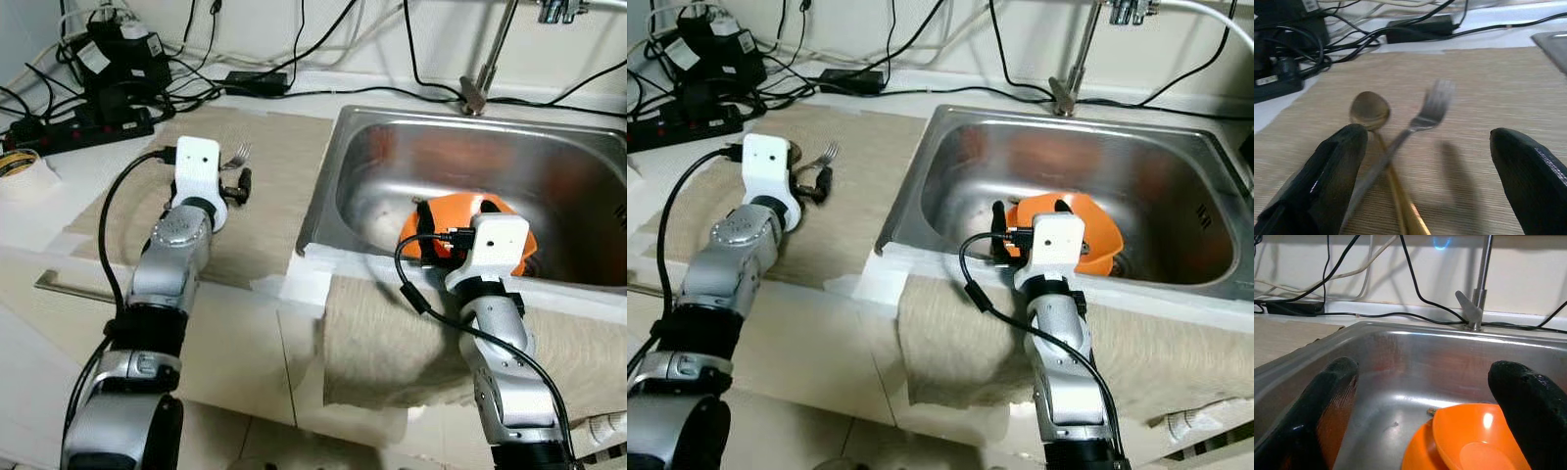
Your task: Kitchen organization
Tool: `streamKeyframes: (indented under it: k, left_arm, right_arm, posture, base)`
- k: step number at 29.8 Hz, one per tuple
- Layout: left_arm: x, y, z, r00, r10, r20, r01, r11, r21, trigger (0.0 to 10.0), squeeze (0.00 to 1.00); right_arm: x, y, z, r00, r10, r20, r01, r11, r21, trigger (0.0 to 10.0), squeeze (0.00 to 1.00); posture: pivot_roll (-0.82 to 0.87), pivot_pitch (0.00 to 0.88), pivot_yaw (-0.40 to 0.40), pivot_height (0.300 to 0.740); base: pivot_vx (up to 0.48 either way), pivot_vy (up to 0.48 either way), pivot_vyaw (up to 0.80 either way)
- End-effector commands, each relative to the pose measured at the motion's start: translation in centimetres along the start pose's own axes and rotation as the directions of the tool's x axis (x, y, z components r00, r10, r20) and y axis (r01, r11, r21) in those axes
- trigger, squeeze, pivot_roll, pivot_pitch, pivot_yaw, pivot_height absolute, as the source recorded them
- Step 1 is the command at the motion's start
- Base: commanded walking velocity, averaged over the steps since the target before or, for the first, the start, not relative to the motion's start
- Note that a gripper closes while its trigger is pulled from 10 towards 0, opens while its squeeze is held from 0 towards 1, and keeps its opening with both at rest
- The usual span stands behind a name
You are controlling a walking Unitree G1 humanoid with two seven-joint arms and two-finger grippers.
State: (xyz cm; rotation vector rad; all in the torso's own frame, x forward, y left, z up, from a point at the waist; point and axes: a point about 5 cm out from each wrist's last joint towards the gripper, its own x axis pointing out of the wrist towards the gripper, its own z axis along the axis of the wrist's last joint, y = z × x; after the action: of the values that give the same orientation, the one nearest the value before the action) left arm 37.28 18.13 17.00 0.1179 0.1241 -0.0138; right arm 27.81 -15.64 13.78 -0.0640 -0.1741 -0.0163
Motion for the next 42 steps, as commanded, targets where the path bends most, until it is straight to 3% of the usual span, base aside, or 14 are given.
streamKeyframes:
  k: [1, 19, 29, 42]
  left_arm:
    - [0.2, 0.3, 0.4, 1.000, 0.008, 0.011, -0.008, 1.000, -0.001, 10.0, 0.00]
    - [2.2, 2.4, 2.0, 1.000, 0.028, -0.009, -0.028, 0.999, 0.036, 10.0, 0.00]
    - [3.2, 3.6, 3.9, 0.997, 0.073, -0.002, -0.072, 0.996, 0.042, 10.0, 0.00]
    - [3.4, 3.6, 3.1, 0.995, 0.060, -0.074, -0.056, 0.997, 0.052, 10.0, 0.00]
  right_arm:
    - [-0.1, 0.1, 0.4, 1.000, -0.002, 0.011, 0.002, 1.000, -0.007, 10.0, 0.00]
    - [-1.3, -0.6, 1.3, 0.999, 0.004, 0.036, -0.002, 0.999, -0.041, 10.0, 0.00]
    - [-3.4, -1.6, 1.1, 1.000, 0.004, -0.009, -0.004, 0.997, -0.076, 10.0, 0.00]
    - [-5.0, -2.8, 1.9, 0.999, 0.006, -0.037, -0.011, 0.992, -0.125, 10.0, 0.00]
  posture:
    - [-0.05, 0.000, 0.064, 0.736]
    - [-0.10, 0.000, 0.087, 0.736]
    - [-0.14, 0.000, 0.060, 0.736]
    - [-0.21, 0.000, 0.027, 0.736]
  base:
    - [0.000, 0.000, 0.00]
    - [0.000, 0.000, 0.00]
    - [0.000, 0.000, 0.00]
    - [0.000, 0.000, 0.00]
